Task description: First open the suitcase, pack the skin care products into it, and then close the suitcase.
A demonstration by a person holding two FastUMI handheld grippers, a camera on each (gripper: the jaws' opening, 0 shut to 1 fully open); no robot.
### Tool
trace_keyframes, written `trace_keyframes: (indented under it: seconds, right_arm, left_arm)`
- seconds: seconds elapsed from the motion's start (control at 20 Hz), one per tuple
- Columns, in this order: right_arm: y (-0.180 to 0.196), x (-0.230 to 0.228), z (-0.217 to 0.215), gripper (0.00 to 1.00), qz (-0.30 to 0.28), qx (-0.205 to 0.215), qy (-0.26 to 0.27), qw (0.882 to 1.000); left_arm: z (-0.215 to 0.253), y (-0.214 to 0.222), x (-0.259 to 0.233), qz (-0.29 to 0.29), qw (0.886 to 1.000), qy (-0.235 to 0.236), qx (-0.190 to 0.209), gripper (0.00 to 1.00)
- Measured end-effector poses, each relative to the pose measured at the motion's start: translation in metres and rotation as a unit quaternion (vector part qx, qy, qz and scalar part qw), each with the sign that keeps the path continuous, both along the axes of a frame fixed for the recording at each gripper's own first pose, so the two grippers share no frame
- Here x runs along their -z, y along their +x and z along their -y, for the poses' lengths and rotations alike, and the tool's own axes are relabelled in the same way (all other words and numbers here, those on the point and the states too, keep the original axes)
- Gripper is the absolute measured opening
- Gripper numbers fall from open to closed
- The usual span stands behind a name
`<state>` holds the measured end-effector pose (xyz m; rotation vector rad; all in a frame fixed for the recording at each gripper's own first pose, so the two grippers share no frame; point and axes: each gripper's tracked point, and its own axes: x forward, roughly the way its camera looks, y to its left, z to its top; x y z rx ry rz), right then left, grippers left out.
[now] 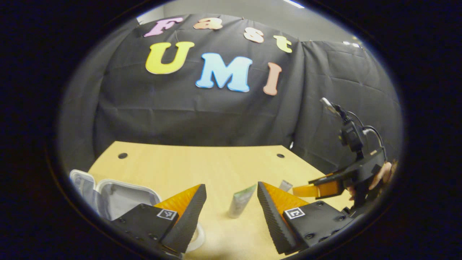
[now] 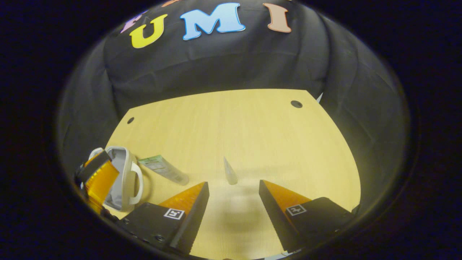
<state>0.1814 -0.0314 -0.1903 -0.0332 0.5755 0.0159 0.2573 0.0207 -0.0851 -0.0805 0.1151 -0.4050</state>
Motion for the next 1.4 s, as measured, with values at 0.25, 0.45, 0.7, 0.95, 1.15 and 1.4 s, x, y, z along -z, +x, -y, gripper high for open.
trace_keyframes:
  seconds: [0.25, 0.45, 0.7, 0.95, 1.15, 1.4]
  right_arm:
    - [0.023, 0.022, -0.003, 0.85, -0.038, -0.016, -0.009, 0.999]
    - [0.032, 0.036, -0.003, 0.84, -0.062, -0.023, -0.013, 0.998]
    - [0.044, 0.051, -0.001, 0.82, -0.086, -0.031, -0.013, 0.996]
    - [0.061, 0.068, 0.001, 0.81, -0.105, -0.033, -0.021, 0.994]
    - [0.074, 0.076, -0.006, 0.72, -0.111, -0.035, -0.001, 0.993]
    - [0.082, 0.092, -0.009, 0.31, -0.141, -0.034, 0.032, 0.989]
  left_arm:
    - [0.009, 0.029, 0.054, -0.067, 0.997, 0.032, -0.008, 0.93]
    - [0.016, 0.060, 0.072, -0.085, 0.996, 0.040, 0.005, 0.93]
    - [0.040, 0.087, 0.078, -0.083, 0.994, 0.061, 0.030, 0.93]
    - [0.042, 0.104, 0.104, -0.112, 0.990, 0.077, 0.026, 0.53]
    - [0.037, 0.107, 0.102, -0.110, 0.989, 0.098, 0.020, 0.44]
    - [0.035, 0.107, 0.103, -0.113, 0.990, 0.085, 0.004, 0.45]
